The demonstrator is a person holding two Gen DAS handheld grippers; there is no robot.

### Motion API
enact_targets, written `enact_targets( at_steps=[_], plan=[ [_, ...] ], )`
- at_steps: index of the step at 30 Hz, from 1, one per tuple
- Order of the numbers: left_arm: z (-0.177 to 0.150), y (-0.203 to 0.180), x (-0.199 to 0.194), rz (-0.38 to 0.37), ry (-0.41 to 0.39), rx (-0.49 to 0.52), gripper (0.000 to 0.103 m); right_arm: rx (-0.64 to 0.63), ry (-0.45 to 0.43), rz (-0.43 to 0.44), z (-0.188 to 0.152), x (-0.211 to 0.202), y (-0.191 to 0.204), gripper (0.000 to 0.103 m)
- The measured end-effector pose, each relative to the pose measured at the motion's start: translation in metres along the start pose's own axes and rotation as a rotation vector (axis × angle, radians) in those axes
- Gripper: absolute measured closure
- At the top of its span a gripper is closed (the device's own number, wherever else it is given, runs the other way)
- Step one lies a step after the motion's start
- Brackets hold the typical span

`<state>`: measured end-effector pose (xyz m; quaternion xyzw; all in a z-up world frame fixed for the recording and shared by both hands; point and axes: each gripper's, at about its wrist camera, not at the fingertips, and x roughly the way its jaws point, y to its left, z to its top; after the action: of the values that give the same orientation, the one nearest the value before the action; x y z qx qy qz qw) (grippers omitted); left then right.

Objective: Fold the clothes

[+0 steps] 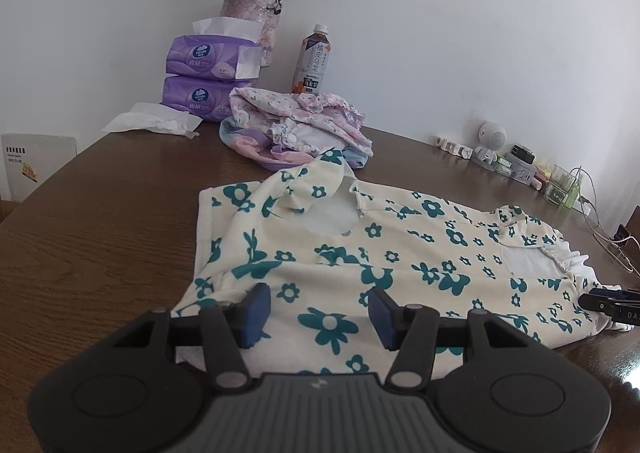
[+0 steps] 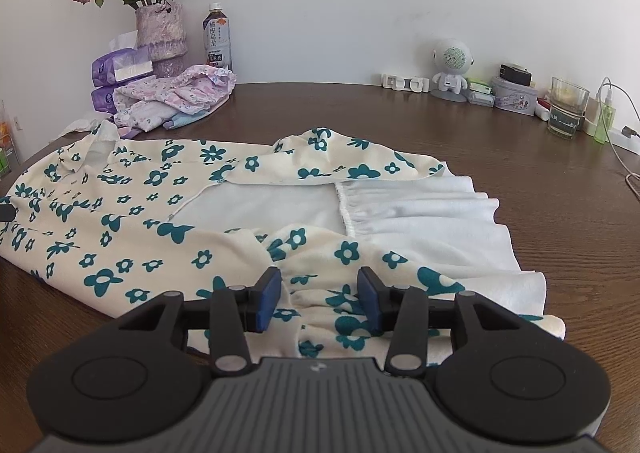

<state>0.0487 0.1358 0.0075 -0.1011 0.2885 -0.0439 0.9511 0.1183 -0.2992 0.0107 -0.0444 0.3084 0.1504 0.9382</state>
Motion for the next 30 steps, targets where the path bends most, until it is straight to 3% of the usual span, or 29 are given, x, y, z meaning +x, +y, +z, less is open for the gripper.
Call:
enact_targets(
  at_steps=[10,30],
  plan=[
    [-0.0003,-0.0062,0.0026,0.016,0.011,0.037,0.046,-0.012,0.005,-0.003,0.0004,0.0013,0.0015,0.058],
    [0.0002,-0.0023,0.0023,-0.009,0.006,0.014,0.042,-0.014,0.006,0.001,0.0001,0.0014,0.0018,0.055]
  ],
)
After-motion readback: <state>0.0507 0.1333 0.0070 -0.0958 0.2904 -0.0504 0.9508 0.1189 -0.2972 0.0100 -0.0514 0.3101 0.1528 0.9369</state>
